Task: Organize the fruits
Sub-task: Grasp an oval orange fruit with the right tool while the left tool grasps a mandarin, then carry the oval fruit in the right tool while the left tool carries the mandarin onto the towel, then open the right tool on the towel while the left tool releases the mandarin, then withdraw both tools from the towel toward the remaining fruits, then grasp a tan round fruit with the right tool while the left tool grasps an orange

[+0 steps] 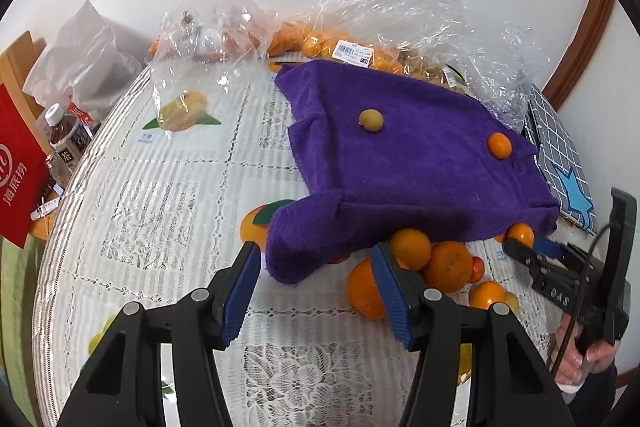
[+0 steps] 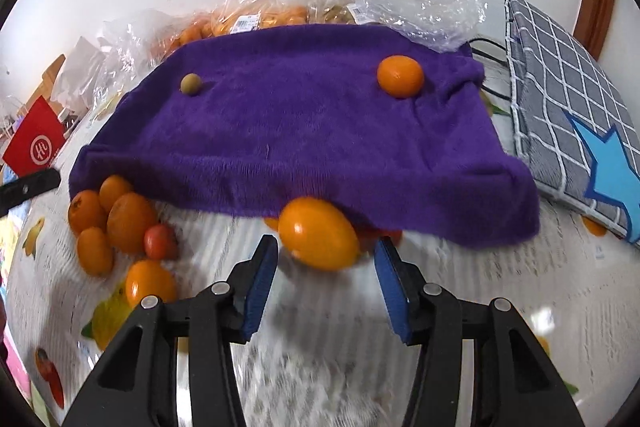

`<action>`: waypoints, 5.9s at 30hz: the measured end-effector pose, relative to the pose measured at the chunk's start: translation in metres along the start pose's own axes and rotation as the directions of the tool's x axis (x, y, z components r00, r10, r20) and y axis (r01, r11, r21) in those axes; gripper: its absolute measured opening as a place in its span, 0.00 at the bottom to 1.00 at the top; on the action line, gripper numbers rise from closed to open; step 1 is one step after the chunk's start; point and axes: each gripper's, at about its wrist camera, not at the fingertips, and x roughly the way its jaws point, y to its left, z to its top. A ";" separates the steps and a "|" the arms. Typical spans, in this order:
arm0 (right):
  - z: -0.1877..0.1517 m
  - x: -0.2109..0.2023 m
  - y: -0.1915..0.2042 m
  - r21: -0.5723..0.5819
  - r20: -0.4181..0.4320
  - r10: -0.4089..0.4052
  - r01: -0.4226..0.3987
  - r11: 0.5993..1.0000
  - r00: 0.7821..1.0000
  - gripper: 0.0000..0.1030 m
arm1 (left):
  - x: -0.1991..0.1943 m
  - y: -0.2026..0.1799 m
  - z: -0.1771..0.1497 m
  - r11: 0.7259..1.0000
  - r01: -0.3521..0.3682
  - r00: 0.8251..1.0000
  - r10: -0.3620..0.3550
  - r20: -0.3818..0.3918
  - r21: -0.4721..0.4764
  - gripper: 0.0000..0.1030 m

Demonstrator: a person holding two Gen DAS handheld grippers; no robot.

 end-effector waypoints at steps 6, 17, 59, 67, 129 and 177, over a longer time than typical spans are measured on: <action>0.007 0.005 0.003 -0.005 0.015 -0.007 0.007 1.000 1.000 0.41 | 0.004 -0.001 -0.003 0.999 0.033 0.999 -0.033 -0.004 0.014 0.54; -0.005 -0.030 -0.011 -0.010 0.057 -0.017 0.018 1.000 0.998 0.40 | 0.027 -0.025 -0.010 0.992 0.125 0.989 -0.124 -0.081 0.014 0.54; 0.005 -0.116 -0.028 0.056 0.179 -0.079 0.070 0.996 0.981 0.40 | -0.029 -0.034 0.008 0.994 0.100 0.995 -0.100 -0.001 -0.041 0.38; 0.022 -0.107 -0.038 0.059 0.178 -0.085 0.075 0.995 0.980 0.40 | -0.019 -0.035 0.033 0.993 0.114 0.993 -0.113 0.015 -0.045 0.38; 0.063 -0.037 -0.038 -0.005 0.115 -0.095 0.096 0.995 0.989 0.65 | 0.027 -0.067 0.072 0.994 0.076 0.997 -0.076 0.005 0.081 0.51; -0.059 -0.060 0.011 -0.018 0.057 -0.043 0.045 0.999 0.997 0.25 | -0.023 -0.044 -0.051 0.991 0.082 0.996 -0.080 -0.027 0.106 0.51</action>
